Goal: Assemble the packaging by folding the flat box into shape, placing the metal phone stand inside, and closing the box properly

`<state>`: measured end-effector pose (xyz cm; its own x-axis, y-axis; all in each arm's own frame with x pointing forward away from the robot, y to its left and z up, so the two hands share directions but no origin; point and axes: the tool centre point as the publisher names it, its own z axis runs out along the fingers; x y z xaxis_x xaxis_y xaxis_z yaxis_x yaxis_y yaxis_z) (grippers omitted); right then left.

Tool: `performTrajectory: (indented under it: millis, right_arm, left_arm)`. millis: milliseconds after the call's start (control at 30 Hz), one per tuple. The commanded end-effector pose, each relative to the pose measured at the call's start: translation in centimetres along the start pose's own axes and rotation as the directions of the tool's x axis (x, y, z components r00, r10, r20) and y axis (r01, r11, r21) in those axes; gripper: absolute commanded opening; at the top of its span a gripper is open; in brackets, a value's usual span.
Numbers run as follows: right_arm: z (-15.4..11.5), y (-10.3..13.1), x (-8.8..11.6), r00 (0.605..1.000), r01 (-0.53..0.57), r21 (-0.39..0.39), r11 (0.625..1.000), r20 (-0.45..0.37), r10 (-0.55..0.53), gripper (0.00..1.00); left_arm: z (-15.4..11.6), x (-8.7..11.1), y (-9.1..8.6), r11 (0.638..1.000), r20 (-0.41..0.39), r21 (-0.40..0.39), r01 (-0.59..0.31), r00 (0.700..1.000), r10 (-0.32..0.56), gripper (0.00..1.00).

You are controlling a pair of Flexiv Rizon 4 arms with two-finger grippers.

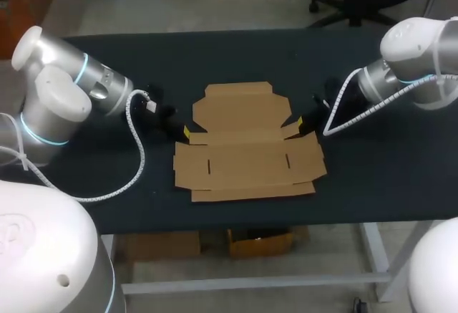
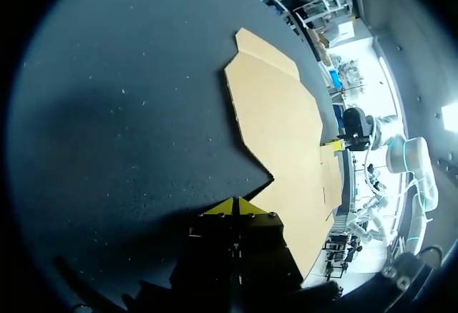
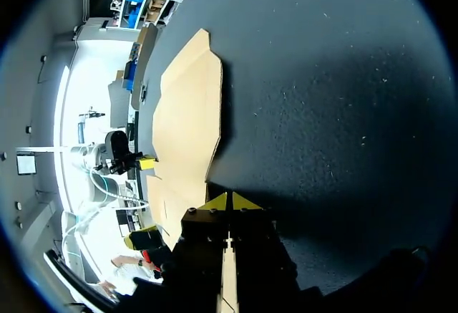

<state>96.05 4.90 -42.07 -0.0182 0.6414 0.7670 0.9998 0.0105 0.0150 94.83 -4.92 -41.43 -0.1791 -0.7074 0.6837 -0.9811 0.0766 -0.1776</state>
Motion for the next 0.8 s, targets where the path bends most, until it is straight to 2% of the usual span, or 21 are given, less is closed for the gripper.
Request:
performTrajectory:
  millis: [33,367,800]
  right_arm:
    - [0.22,0.20,-0.30,1.000,-0.003,0.007,1.000,-0.006,0.003,0.00]
    - [0.44,0.13,-0.42,1.000,-0.008,0.013,1.000,-0.008,0.008,0.00]
    - [0.67,0.04,-0.06,1.000,-0.006,0.017,1.000,-0.006,0.006,0.00]
  left_arm:
    - [0.29,-0.30,-0.21,1.000,0.000,-0.007,0.004,1.000,-0.004,0.00]
    - [-0.19,-1.03,0.27,0.999,0.002,-0.005,0.036,0.999,-0.036,0.00]
    - [0.33,-0.24,0.59,0.999,-0.013,-0.025,0.045,0.999,-0.045,0.00]
